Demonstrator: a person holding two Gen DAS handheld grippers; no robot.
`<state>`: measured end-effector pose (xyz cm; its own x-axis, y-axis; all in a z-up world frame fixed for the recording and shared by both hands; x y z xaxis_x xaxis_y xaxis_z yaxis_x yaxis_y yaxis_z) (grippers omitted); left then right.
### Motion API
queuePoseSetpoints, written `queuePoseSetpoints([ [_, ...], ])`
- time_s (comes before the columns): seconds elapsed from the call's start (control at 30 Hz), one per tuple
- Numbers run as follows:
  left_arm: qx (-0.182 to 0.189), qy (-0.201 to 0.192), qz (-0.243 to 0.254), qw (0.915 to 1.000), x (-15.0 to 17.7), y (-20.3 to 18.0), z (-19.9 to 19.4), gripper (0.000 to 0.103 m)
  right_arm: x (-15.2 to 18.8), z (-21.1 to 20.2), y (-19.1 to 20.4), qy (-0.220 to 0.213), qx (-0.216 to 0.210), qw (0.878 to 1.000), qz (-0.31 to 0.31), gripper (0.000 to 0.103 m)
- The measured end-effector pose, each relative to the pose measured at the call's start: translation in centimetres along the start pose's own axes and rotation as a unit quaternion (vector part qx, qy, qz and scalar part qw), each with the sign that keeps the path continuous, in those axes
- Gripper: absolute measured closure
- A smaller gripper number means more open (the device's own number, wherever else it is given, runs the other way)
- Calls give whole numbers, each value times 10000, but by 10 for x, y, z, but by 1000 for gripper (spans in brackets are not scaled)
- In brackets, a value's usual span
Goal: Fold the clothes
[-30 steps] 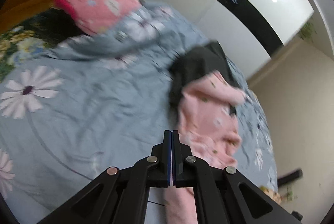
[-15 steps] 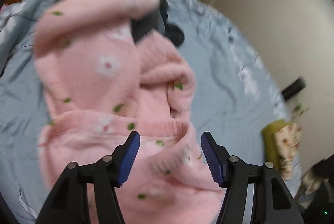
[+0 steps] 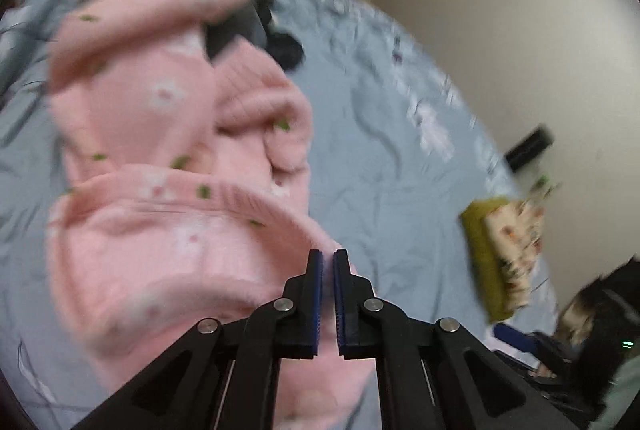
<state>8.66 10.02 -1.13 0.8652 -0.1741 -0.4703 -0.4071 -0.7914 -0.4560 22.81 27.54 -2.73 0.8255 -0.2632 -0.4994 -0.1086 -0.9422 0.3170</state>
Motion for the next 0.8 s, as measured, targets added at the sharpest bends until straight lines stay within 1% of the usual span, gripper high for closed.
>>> queuePoseSetpoints([
  [0.07,151,-395,-240,9988,-1,11,-39,97,0,-2,9,-14,-25,10000,-77,46],
  [0.1,226,-658,-414,9967,0,22,-65,97,0,-3,13,-21,-37,9999,-115,46],
  [0.17,244,-1130,-665,9911,5,43,-113,97,0,-5,22,-35,-62,9998,-192,46],
  [0.2,210,-1431,-805,9862,10,59,-143,97,0,-6,26,-42,-74,9997,-230,46],
  [0.27,29,-1933,-1093,9750,22,92,-194,97,0,-8,34,-56,-98,9995,-307,46],
  [0.3,-127,-2167,-1231,9684,30,110,-218,97,-1,-9,39,-63,-111,9993,-345,46],
  [0.37,-488,-2573,-1561,9524,53,148,-265,97,-1,-11,47,-78,-135,9990,-422,46],
  [0.4,-618,-2701,-1750,9448,67,168,-284,97,-1,-12,52,-85,-148,9988,-460,46],
  [0.47,-1098,-2785,-2109,9305,96,208,-310,97,0,-7,60,-15,-201,9984,-534,46],
  [0.53,-1366,-2686,-2550,9188,132,244,-318,97,2,5,71,124,-269,9976,-632,46],
  [0.57,-1410,-2648,-2651,9164,142,252,-317,97,2,10,77,194,-303,9970,-680,46],
  [0.6,-1509,-2574,-2830,9115,158,265,-313,97,3,16,83,263,-337,9964,-729,46],
  [0.67,-1510,-2471,-3187,9025,185,284,-297,97,-1,30,93,412,-464,9953,-742,46],
  [0.73,-1496,-2345,-3663,8879,217,305,-276,97,-9,46,100,540,-570,9944,-707,46],
  [0.77,-1471,-2312,-3796,8837,227,310,-272,97,-16,55,103,600,-618,9940,-675,46],
  [0.8,-1405,-2280,-3980,8774,239,316,-264,97,-22,62,104,638,-655,9938,-636,46],
])
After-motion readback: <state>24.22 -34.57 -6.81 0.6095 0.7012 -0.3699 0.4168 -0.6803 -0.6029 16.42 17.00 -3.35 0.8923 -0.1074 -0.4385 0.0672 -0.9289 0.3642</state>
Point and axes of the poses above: each gripper's, at about its wrist camera, not at the fingertips, and z roughly the way its jaws point, y to its left, x to its underside, the point moved 5 cm from there along z, roughly the way its jaws point, and after that the axes turned 2 degrees about y, right-handed, at the moved point
